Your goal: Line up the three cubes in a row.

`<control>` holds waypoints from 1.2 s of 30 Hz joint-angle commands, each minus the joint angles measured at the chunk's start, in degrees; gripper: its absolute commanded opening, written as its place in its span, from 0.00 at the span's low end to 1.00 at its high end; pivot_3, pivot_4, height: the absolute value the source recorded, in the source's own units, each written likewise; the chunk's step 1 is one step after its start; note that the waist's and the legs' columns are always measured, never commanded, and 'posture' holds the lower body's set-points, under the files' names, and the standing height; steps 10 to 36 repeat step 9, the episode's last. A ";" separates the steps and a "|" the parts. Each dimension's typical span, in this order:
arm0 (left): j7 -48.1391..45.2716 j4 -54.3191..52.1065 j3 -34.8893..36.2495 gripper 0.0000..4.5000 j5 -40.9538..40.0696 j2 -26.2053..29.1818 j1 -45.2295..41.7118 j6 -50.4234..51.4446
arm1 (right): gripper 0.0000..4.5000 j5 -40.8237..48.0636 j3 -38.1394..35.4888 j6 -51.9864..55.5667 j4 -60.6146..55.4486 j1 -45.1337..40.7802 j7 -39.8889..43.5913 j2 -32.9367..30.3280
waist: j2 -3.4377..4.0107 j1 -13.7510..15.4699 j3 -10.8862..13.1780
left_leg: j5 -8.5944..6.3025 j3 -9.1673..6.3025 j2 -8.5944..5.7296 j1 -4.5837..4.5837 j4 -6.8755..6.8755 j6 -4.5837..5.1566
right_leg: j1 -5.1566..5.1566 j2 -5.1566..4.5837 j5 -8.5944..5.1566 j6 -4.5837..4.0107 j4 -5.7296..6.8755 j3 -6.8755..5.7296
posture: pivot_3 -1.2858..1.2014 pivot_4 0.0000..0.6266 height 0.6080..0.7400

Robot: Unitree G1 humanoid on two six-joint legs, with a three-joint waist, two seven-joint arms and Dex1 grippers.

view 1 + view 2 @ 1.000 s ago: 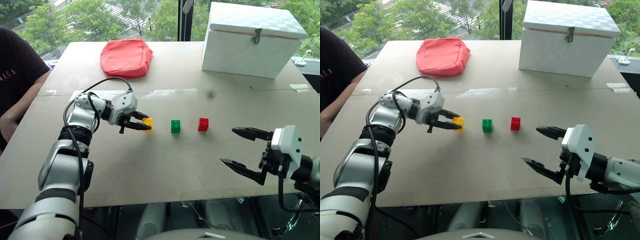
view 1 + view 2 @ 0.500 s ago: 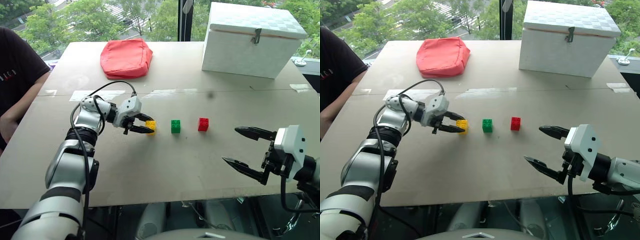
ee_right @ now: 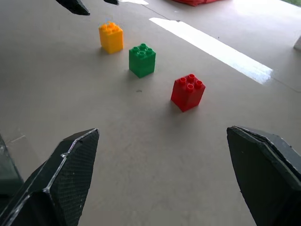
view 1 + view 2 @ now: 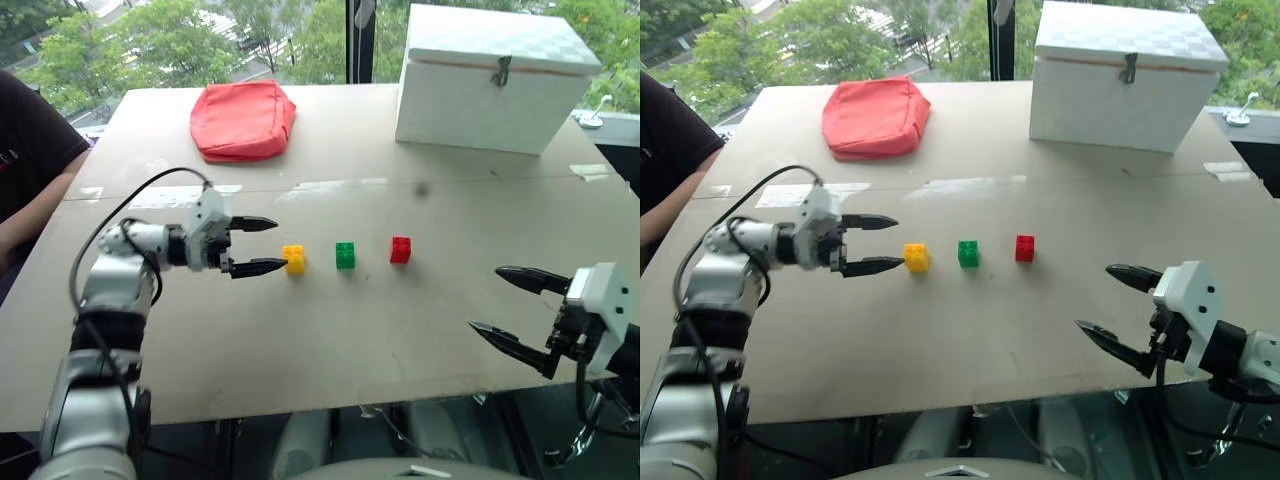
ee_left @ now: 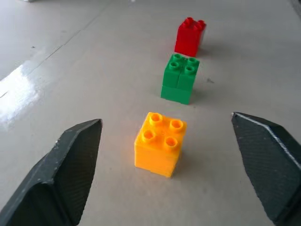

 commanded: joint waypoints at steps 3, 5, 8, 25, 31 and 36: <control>14.70 -23.41 14.04 0.99 -6.91 -4.41 20.08 9.59 | 1.00 -2.89 -4.41 -4.71 4.96 3.29 4.06 1.03 | 0.00 1.04 0.00 | -0.01 -0.05 0.00 0.04 0.01 -0.02 | 0.03 -0.05 -0.25 -0.04 -0.02 -0.07 | 0.52 0.24 1.00; 16.82 -26.25 16.87 0.99 -7.03 -6.76 27.53 9.14 | 1.00 -4.72 -4.45 -6.32 7.61 3.52 4.10 1.60 | 0.03 1.64 -0.06 | -0.01 -0.04 0.03 0.14 0.04 -0.04 | 0.10 -0.10 -0.26 -0.04 -0.02 -0.21 | 0.52 0.24 1.00; 18.67 -28.14 17.88 0.99 -7.84 -8.22 32.25 8.41 | 1.00 -5.27 -4.87 -7.65 9.97 3.40 5.38 1.62 | 0.09 1.92 -0.07 | -0.16 0.02 0.05 0.35 0.06 -0.30 | 0.35 -0.17 -0.29 -0.04 -0.02 -0.30 | 0.52 0.24 1.00; 18.87 -28.16 17.81 0.99 -7.14 -8.35 33.56 7.28 | 1.00 -5.43 -4.97 -7.96 10.64 3.45 5.62 1.71 | 0.09 1.92 -0.07 | -0.17 0.03 0.07 0.36 0.07 -0.31 | 0.37 -0.18 -0.30 -0.04 -0.02 -0.38 | 0.52 0.24 1.00; 18.87 -28.16 17.81 0.99 -7.14 -8.35 33.56 7.28 | 1.00 -5.43 -4.97 -7.96 10.64 3.45 5.62 1.71 | 0.09 1.92 -0.07 | -0.17 0.03 0.07 0.36 0.07 -0.31 | 0.37 -0.18 -0.30 -0.04 -0.02 -0.38 | 0.52 0.24 1.00; 18.87 -28.16 17.81 0.99 -7.14 -8.35 33.56 7.28 | 1.00 -5.43 -4.97 -7.96 10.64 3.45 5.62 1.71 | 0.09 1.92 -0.07 | -0.17 0.03 0.07 0.36 0.07 -0.31 | 0.37 -0.18 -0.30 -0.04 -0.02 -0.38 | 0.52 0.24 1.00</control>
